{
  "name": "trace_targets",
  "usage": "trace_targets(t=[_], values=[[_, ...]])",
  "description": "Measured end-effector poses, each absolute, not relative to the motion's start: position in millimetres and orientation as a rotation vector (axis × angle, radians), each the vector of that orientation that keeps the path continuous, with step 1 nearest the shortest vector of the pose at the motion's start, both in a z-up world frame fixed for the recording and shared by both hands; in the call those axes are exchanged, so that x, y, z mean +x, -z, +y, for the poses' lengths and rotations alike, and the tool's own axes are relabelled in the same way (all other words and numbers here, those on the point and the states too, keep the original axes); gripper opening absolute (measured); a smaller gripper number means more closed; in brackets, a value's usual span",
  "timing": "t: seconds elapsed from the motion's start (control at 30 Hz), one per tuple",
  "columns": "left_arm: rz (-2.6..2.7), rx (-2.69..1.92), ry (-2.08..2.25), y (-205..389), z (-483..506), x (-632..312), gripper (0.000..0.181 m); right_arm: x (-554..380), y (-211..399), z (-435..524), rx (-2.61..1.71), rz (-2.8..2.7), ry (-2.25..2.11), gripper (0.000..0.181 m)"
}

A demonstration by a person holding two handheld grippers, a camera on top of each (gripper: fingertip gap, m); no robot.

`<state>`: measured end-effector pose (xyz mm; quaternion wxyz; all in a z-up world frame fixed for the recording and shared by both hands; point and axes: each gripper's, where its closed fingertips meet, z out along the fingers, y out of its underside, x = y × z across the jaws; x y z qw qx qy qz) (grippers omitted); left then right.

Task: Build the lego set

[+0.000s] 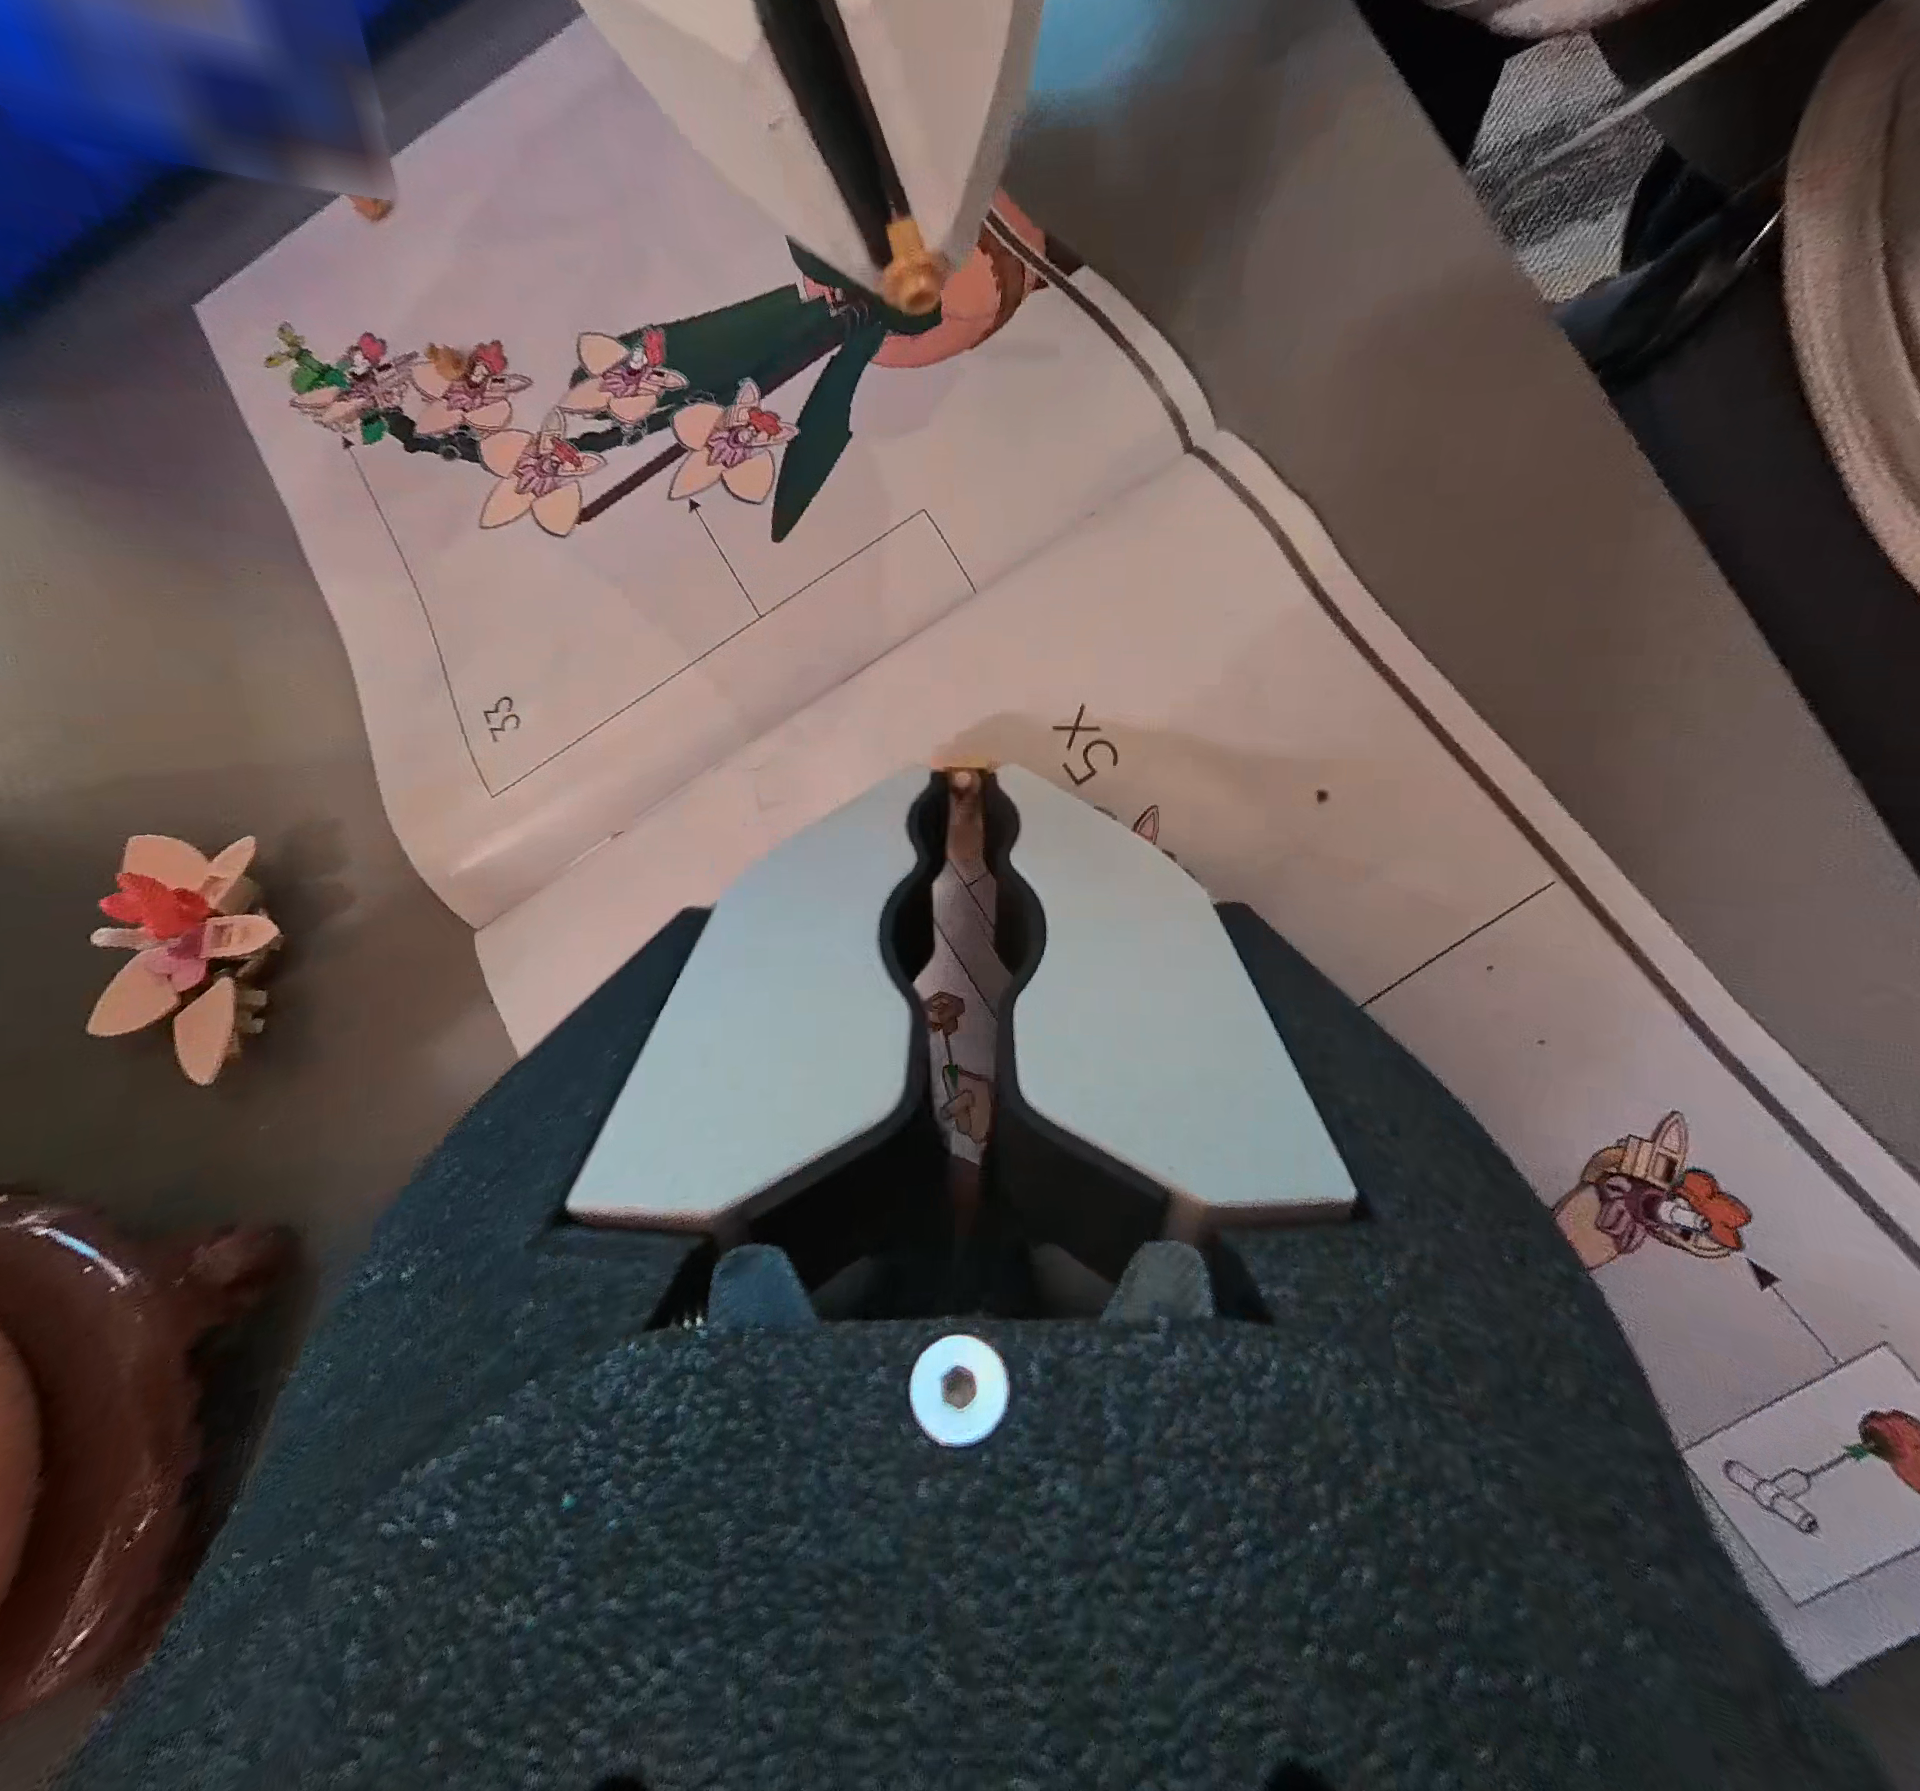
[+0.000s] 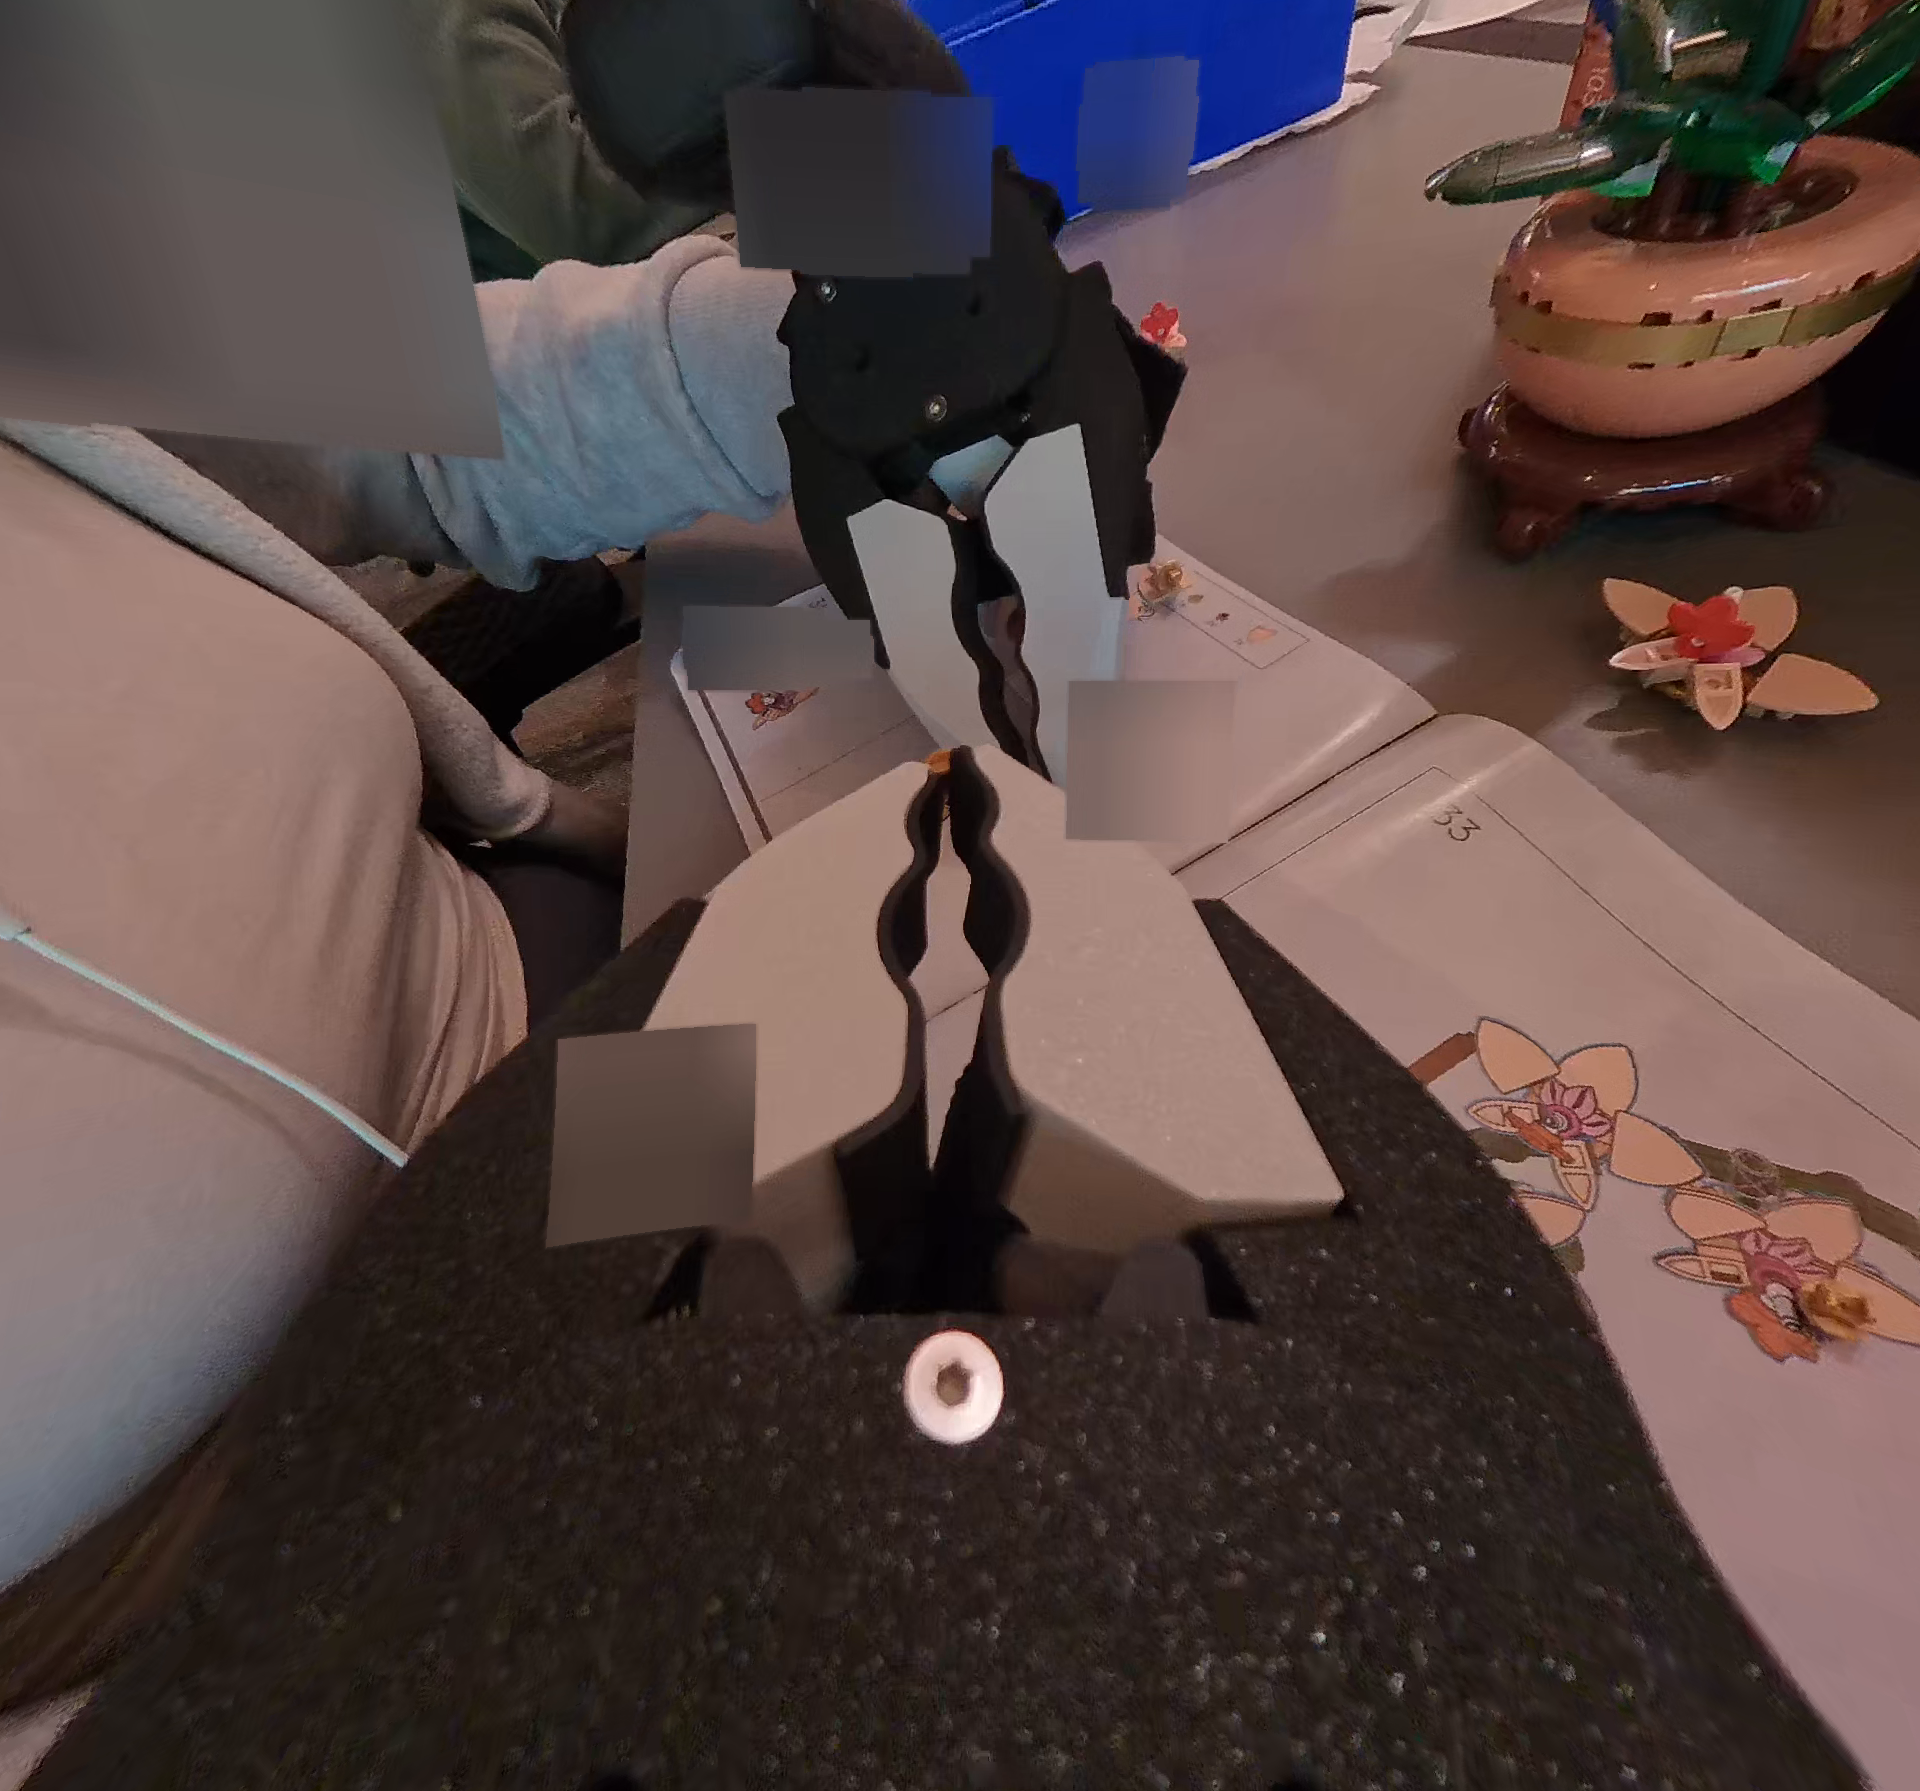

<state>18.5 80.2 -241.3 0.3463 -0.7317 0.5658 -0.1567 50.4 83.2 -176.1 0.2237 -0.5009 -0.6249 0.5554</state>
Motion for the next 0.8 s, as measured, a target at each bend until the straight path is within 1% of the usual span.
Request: trace_targets(t=[0.17, 0.33, 0.47, 0.67, 0.8], values=[[1.361, -1.946, 0.432, 240.0, 78.2, 19.1, 0.005, 46.2, 187.5, 80.9, -1.405, -1.747, -1.508, 0.001], [0.991, -1.958, 0.373, 204.1, 64.3, 24.5, 0.005, 41.2, 181.7, 63.8, -1.367, -1.719, -1.590, 0.001], [0.694, -2.031, 0.432, 207.4, 41.5, 27.6, 0.005, 36.2, 187.5, 49.6, -1.330, -1.790, -1.598, 0.001], [0.584, -1.967, 0.451, 203.7, 34.7, 26.9, 0.005, 29.8, 198.6, 32.4, -1.371, -1.925, -1.572, 0.001], [0.588, -1.920, 0.466, 197.8, 31.8, 27.4, 0.005, 26.3, 193.4, 32.0, -1.406, -1.894, -1.659, 0.001]])
